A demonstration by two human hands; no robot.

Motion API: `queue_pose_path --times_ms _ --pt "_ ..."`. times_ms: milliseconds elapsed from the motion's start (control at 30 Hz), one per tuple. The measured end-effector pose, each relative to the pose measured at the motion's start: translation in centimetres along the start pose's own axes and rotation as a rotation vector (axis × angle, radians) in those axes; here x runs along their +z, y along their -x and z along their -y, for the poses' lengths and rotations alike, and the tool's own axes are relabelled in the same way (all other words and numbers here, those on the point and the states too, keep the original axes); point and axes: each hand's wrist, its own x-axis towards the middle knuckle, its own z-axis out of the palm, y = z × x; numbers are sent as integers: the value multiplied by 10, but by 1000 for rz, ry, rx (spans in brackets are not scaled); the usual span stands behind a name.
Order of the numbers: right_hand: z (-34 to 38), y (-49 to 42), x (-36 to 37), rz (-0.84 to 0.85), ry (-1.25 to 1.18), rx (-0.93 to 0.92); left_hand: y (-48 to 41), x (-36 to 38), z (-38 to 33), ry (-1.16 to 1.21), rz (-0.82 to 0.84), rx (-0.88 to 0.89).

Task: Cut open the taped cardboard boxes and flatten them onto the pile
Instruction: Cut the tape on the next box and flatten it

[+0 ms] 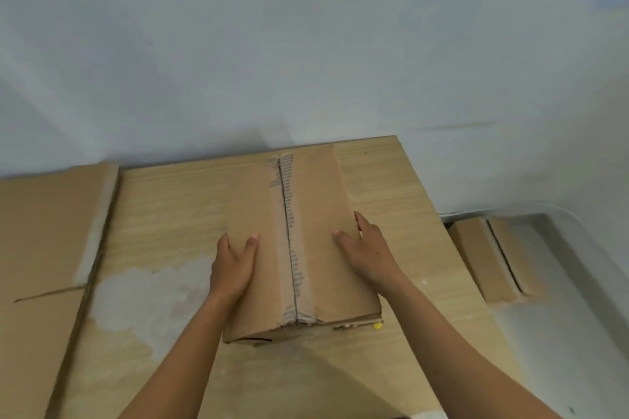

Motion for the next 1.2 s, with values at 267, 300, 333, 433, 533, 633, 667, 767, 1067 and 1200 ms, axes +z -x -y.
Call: queue_pose_path --times_ms 267,300,333,433,533,633,667,767,1067,1200 --pt "50 47 -3 20 -65 -20 -10 -22 4 145 190 20" --pt "54 52 1 8 -62 -33 -11 -27 6 135 229 30" --pt "58 55 5 -11 -58 -49 -11 -33 7 116 259 39" --pt "74 60 19 -96 -53 -66 -15 -53 7 38 206 117" --pt "93 63 36 -159 18 -60 -12 -76 -10 -54 -7 376" --pt "114 71 53 -172 204 -56 6 -92 -38 -50 -25 644" --pt "121 74 59 -179 270 -58 15 -94 -47 -49 34 695" --pt "136 82 76 -212 370 -138 36 -95 -63 -89 233 682" --pt "131 80 95 -68 -120 -82 28 -116 -52 76 433 385" --pt "149 83 87 -85 -60 -192 26 -117 -47 276 444 380"
